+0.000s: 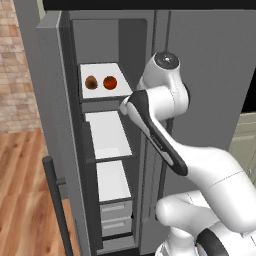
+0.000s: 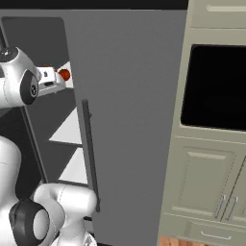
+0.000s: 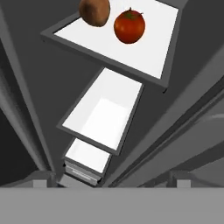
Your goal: Take the tomato and potato out of the freezer and place them in the tupperware container on the counter. Then put the tupperware containing the vegetables back in the freezer.
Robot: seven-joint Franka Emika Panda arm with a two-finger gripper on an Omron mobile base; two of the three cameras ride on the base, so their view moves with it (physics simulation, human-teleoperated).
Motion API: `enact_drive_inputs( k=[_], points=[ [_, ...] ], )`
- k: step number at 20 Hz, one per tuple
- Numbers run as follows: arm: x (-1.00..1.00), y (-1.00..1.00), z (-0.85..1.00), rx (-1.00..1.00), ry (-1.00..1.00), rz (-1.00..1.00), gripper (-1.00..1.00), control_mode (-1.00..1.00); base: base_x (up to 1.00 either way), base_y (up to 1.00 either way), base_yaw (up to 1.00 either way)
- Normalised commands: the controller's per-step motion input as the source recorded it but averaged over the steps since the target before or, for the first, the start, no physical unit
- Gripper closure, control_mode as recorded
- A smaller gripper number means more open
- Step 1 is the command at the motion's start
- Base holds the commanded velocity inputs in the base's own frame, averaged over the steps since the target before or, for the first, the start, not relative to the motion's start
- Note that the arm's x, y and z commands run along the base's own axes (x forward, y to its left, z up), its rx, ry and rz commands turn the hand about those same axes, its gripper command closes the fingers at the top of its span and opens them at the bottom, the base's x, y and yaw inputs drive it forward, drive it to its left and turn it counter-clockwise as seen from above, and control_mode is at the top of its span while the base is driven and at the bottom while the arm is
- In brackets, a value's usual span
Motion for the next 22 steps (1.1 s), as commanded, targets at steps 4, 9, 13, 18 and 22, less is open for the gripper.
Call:
enact_drive_inputs(
  k=[4, 9, 13, 18, 22],
  points=[
    [0.41, 0.29, 0.19, -0.02, -0.05, 0.14, -1.0, -1.0, 0.0, 0.0, 0.0],
    [0.58, 0.2, 0.11, -0.05, -0.02, 0.08, -1.0, -1.0, 0.0, 0.0, 0.0],
    [0.57, 0.15, 0.12, -0.08, -0.01, 0.02, -1.0, -1.0, 0.0, 0.0, 0.0],
    [0.64, 0.12, 0.07, -0.08, 0.0, 0.0, -1.0, -1.0, 0.0, 0.0, 0.0],
    [0.61, 0.09, 0.0, -0.05, 0.0, 0.0, -1.0, -1.0, 0.0, 0.0, 0.0]
  ],
)
